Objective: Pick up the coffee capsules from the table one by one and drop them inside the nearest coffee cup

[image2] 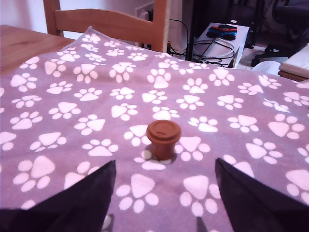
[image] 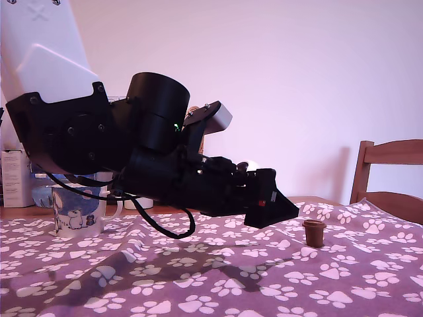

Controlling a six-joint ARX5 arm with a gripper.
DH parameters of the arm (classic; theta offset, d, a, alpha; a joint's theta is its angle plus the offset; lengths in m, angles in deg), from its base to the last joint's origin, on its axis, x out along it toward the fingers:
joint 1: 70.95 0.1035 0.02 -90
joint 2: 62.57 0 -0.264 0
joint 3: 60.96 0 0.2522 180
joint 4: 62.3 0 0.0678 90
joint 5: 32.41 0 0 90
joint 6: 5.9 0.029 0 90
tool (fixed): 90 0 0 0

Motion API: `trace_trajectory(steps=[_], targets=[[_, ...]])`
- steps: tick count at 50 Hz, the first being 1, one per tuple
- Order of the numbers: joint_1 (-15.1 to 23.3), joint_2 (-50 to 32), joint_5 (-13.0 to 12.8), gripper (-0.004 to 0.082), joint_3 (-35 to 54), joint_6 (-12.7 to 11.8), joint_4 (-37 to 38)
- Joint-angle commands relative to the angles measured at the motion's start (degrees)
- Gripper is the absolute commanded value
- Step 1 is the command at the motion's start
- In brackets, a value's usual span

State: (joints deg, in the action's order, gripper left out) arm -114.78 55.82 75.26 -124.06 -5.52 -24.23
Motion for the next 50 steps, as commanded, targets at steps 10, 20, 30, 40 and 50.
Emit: trace_trajectory(steps=[10,20,30,40,50], targets=[[-0.22,1.29,-0.85,0.0589,-1.51,-0.42,-1.40],[-0.57,1.29,-1.27,0.0589,-2.60,-0.44,-2.60],[-1.42,2.03,-1.64,0.0589,-4.39,-0.44,-3.89],[-2.16,4.96,-1.64,0.0589,-7.91,-0.39,-5.70],[-2.47,5.55,-1.66,0.0589,-9.86,-0.39,-8.13]])
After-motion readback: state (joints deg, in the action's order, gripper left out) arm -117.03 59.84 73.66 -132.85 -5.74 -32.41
